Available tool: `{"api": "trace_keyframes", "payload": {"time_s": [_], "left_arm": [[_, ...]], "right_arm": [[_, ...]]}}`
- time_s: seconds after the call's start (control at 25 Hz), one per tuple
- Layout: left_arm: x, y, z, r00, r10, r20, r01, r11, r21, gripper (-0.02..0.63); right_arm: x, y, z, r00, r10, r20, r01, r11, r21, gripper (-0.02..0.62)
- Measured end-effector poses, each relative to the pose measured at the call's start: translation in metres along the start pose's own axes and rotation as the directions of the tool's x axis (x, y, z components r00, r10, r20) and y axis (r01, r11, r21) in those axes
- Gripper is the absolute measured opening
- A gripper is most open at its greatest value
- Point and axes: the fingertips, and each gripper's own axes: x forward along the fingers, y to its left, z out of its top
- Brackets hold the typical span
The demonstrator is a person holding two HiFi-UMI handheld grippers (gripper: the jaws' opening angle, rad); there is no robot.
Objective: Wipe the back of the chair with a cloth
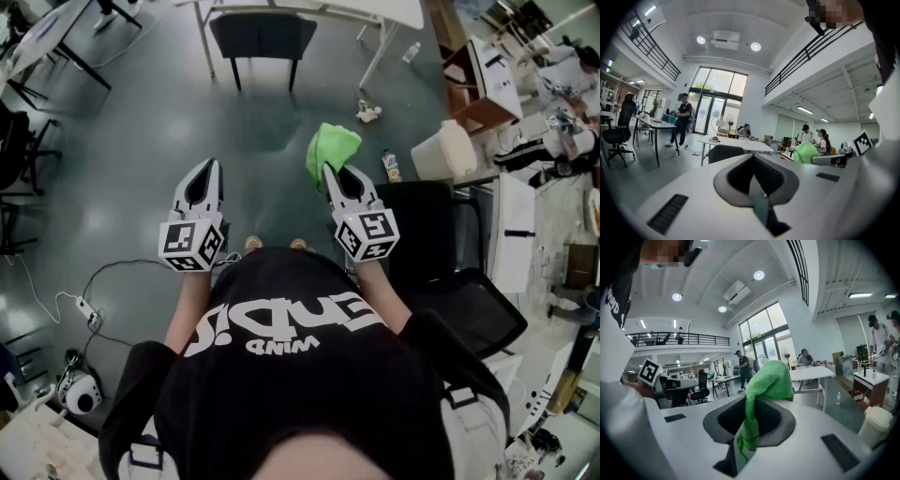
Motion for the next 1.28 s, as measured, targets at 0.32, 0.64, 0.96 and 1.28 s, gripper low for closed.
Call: {"api": "trace_keyframes", "payload": {"time_s": [0.32, 0.64, 0.96, 1.28], "left_arm": [[-0.007, 0.006, -0.008, 1.000, 0.015, -0.010, -0.015, 1.000, -0.006, -0.002], [0.003, -0.017, -0.006, 0.999, 0.041, 0.003, -0.041, 0.999, 0.000, -0.002], [0.017, -0.028, -0.010, 0.998, 0.068, 0.019, -0.068, 0.998, -0.007, -0.002], [0.059, 0.012, -0.004, 0.998, 0.063, 0.014, -0.062, 0.998, -0.015, -0.002]], "right_arm": [[0.000, 0.007, 0.003, 0.999, 0.031, 0.042, -0.033, 0.999, 0.043, 0.046], [-0.015, -0.020, 0.010, 0.998, 0.046, 0.039, -0.048, 0.998, 0.044, 0.046], [-0.024, -0.047, -0.001, 0.998, 0.056, 0.027, -0.057, 0.997, 0.052, 0.046], [0.023, -0.054, -0.007, 0.998, 0.068, 0.000, -0.067, 0.996, 0.057, 0.046]]}}
